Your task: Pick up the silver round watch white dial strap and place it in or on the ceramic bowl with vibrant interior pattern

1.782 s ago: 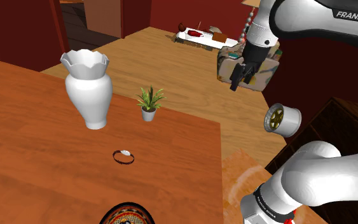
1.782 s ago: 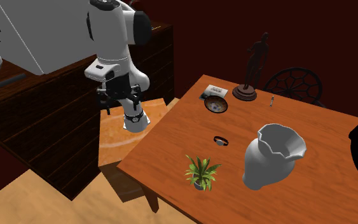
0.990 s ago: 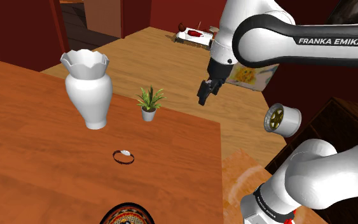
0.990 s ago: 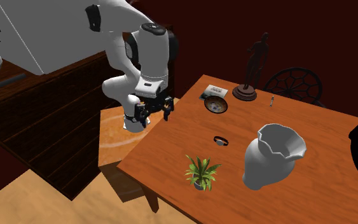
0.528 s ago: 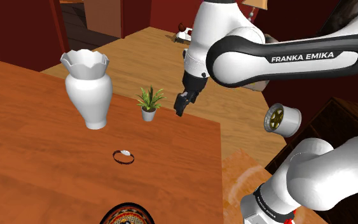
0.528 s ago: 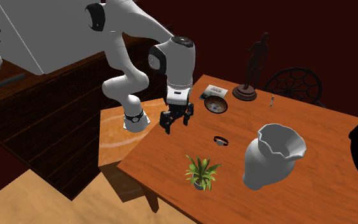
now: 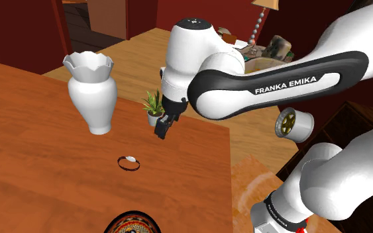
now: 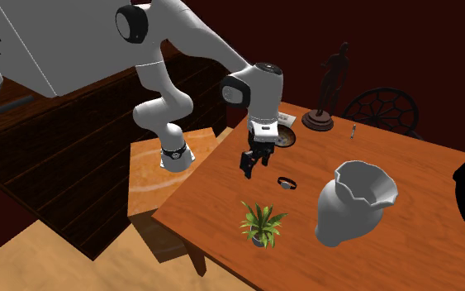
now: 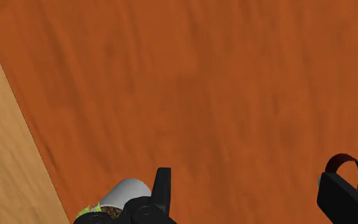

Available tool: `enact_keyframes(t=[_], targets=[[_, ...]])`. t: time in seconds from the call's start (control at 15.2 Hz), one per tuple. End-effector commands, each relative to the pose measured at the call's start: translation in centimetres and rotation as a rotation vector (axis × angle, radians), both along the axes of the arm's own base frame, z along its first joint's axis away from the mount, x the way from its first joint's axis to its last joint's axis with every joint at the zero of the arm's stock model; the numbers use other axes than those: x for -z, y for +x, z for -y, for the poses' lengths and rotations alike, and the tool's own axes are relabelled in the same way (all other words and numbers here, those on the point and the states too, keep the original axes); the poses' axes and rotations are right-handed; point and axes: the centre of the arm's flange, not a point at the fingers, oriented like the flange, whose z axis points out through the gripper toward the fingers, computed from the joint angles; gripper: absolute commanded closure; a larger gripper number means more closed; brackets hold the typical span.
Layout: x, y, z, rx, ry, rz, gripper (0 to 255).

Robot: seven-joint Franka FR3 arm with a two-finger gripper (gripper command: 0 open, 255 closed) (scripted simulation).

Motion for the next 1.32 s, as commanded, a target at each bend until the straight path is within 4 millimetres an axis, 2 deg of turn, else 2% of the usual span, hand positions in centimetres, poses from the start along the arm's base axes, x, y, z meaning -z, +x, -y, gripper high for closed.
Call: enact_keyframes(t=[0.0, 0.53, 0.99, 1.25], targets=[[1.1, -0.2, -2.3, -0.036, 0.0, 0.007, 0], [5.7, -1.2, -11.4, -0.176, -0.002, 0.035, 0], [9.3, -0.5, -11.2, -0.176, -0.002, 0.035, 0], [9.6, -0.4, -11.2, -0.176, -0.002, 0.035, 0]])
